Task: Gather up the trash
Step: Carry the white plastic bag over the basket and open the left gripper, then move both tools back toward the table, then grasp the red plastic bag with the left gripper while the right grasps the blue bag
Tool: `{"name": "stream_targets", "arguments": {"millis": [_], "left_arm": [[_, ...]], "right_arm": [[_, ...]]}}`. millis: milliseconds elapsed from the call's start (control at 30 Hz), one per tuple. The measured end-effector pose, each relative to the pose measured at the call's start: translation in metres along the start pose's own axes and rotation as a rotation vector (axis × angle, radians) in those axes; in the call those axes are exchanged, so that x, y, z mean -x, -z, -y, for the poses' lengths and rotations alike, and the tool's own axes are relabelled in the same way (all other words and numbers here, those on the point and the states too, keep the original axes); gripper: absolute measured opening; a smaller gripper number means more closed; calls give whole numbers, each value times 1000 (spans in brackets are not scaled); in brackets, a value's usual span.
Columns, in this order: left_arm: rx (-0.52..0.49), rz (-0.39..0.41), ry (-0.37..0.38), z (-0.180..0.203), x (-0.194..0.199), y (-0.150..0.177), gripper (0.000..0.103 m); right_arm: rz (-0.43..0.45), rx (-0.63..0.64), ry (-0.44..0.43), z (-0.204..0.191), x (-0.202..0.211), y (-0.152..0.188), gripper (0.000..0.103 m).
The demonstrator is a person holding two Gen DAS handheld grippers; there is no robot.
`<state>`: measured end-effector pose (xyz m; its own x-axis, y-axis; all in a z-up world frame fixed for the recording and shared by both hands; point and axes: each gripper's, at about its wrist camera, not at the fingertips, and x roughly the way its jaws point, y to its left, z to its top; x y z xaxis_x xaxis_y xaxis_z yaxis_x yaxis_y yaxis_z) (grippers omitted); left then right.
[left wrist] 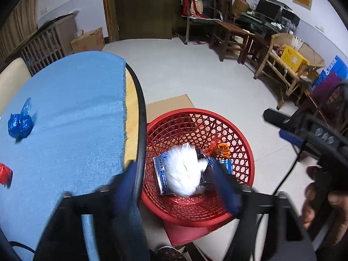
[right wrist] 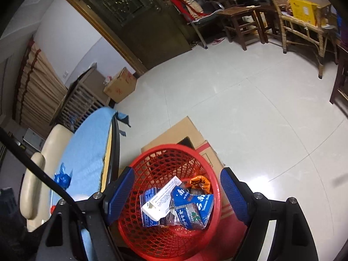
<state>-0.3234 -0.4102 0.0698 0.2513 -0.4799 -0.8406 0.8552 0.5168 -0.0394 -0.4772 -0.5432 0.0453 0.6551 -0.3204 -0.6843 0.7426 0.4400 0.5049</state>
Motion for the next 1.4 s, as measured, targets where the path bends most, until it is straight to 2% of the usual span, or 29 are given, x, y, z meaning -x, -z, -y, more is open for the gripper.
{"name": "stream_targets", "arguments": {"millis": [200, 367, 767, 933, 1133, 1233, 1400], "left_arm": [[40, 2, -16, -19, 8, 5, 76], [124, 24, -55, -58, 24, 20, 76], [397, 48, -162, -179, 61, 88, 76], [509, 76, -210, -234, 75, 105, 76], [643, 137, -285, -316, 89, 100, 77], [710, 148, -286, -354, 84, 91, 78], [734, 139, -300, -387, 60, 76, 78]], "right_arm": [[9, -10, 0, -2, 8, 1, 84], [-38, 17, -20, -21, -5, 15, 84], [-175, 231, -96, -128, -39, 78, 84], [-207, 317, -118, -169, -46, 101, 84], [-242, 400, -125, -207, -53, 122, 84], [-252, 428, -124, -219, -56, 128, 84], [-266, 458, -119, -233, -63, 131, 84]]}}
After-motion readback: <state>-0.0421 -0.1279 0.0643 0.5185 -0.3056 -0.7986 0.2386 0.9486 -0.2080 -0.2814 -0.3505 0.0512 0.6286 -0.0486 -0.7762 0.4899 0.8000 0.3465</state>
